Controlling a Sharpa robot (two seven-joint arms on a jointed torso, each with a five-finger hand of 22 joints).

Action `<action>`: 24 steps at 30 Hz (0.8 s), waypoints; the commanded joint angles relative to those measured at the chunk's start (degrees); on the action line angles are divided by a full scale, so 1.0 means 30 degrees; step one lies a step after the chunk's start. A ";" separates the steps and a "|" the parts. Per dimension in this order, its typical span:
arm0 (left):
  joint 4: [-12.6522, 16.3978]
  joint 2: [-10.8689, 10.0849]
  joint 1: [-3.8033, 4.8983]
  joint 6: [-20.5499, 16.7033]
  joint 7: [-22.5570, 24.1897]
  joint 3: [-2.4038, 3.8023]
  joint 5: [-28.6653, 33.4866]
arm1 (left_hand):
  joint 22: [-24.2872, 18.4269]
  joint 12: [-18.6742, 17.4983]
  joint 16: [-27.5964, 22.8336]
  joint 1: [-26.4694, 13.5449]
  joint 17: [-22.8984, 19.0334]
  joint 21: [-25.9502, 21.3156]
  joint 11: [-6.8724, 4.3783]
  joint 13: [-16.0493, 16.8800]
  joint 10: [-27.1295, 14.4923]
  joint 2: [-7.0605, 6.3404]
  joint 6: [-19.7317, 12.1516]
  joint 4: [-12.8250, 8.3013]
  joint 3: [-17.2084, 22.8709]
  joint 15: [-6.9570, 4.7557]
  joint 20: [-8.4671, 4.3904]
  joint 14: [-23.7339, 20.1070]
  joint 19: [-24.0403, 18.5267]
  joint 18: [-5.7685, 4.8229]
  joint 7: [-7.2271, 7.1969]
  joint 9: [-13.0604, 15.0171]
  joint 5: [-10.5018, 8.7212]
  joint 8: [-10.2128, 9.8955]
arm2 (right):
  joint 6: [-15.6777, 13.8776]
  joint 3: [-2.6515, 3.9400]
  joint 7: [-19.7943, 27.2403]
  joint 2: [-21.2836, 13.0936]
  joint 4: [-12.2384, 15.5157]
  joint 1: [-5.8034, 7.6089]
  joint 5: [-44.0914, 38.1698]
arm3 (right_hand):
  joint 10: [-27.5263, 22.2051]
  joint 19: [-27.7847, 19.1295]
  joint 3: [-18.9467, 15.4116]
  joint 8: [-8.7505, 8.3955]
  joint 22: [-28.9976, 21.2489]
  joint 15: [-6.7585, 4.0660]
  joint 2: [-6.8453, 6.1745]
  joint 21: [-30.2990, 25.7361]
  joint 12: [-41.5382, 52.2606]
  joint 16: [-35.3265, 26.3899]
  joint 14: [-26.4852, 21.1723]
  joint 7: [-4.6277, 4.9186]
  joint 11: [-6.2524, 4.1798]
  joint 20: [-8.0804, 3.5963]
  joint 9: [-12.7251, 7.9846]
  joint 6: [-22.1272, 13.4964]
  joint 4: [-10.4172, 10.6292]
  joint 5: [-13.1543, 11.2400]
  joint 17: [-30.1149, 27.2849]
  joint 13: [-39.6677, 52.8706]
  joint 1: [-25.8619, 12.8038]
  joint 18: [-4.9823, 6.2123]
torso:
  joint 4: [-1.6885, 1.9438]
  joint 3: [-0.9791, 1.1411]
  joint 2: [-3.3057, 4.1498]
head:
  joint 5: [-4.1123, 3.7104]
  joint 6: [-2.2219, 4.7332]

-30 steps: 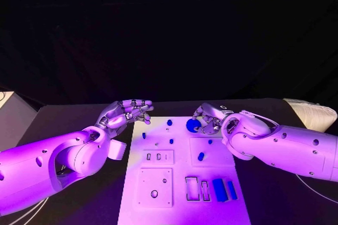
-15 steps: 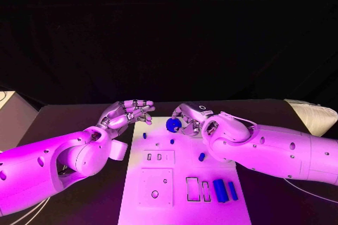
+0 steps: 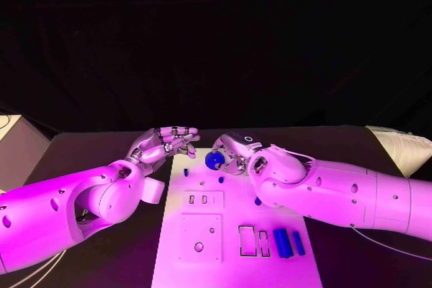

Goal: Assemble the parts on the task board

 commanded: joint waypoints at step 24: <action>0.0041 0.0031 0.0011 0.0441 0.0085 0.0011 -0.0120 | 0.0025 -0.0092 0.0061 -0.0025 -0.0017 0.0092 -0.0015 -0.0005 -0.0097 0.0182 -0.0135 -0.0085 0.0050 0.0046 0.0035 -0.0139 -0.0122 0.0238 0.0523 -0.0026 -0.0067 -0.0122 | 0.0524 -0.0010 -0.0567 0.0528 -0.0699 -0.0377 -0.0630 | 0.1969 0.1980 0.0176 -0.0033 0.5008 -0.0045 -0.0057 0.0081 0.0073 0.0065 0.1989 -0.0314 -0.0038 -0.0143 0.0154 0.0444 0.0000 -0.0104 0.5017 0.5031 -0.0341 -0.0267 | 0.0013 0.0006 -0.0021 | -0.0009 -0.0219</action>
